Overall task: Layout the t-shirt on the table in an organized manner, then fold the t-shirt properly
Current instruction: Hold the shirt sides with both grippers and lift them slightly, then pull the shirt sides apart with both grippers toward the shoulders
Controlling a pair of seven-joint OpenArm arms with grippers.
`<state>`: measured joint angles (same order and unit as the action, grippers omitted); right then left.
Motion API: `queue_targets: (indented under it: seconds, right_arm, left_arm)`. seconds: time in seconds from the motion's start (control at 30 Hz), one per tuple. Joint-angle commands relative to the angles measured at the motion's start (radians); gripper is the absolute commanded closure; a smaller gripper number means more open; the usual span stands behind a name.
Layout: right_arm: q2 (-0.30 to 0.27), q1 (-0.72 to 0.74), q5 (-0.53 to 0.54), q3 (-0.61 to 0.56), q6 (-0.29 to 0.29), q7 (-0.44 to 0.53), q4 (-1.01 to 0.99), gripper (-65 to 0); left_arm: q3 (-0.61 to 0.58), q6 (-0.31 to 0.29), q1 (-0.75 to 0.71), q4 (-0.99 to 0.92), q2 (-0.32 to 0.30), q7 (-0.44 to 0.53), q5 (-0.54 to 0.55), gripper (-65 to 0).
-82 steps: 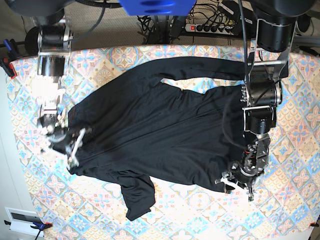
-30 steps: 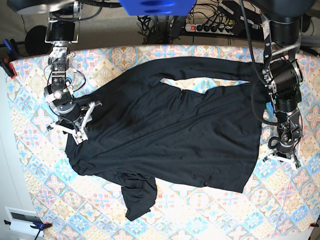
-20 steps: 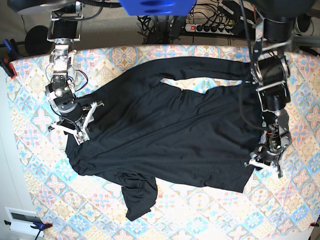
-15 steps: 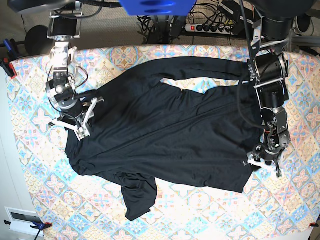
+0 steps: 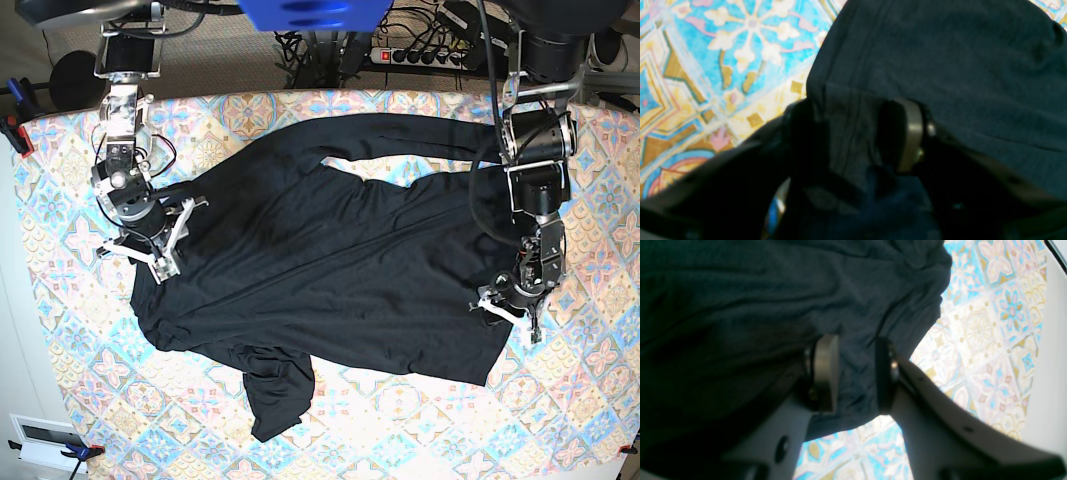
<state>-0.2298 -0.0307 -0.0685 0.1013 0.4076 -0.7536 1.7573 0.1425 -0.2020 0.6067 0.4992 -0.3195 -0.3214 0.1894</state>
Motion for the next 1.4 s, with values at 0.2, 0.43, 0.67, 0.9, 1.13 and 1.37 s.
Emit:
queue_targets:
  seconds: [0.2, 0.43, 0.67, 0.9, 1.13, 1.37]
  right_arm:
    - [-0.007, 0.013, 0.006, 0.004, -0.008, 0.019, 0.02, -17.2]
    - [-0.007, -0.008, 0.009, -0.002, -0.008, 0.019, 0.053, -17.2]
    - [-0.007, -0.039, 0.143, -0.012, -0.008, 0.018, 0.086, -17.2]
    - [-0.009, -0.074, 0.167, -0.054, 0.027, -0.067, 0.097, -17.3]
    - [-0.009, -0.042, 0.169, -0.05, 0.121, -0.126, 0.036, -17.9]
    - [-0.012, 0.119, 0.312, -0.036, 0.121, -0.154, -0.073, -25.8]
  left_arm:
    - [0.007, 0.062, 0.038, -0.001, -0.043, 0.048, 0.005, -0.6]
    - [0.107, 0.19, 0.058, -0.003, -0.132, 0.137, 0.003, -2.5]
    - [0.134, 0.197, 0.058, -0.003, -0.198, 0.156, 0.009, -4.6]
    - [0.128, 0.189, 0.058, 0.002, -0.208, 0.084, 0.003, -19.4]
    - [0.134, 0.187, -0.054, 0.2, -0.204, -0.17, 0.054, -24.6]
    - [0.136, 0.187, -0.347, 0.523, -0.254, -0.281, 0.299, -27.4]
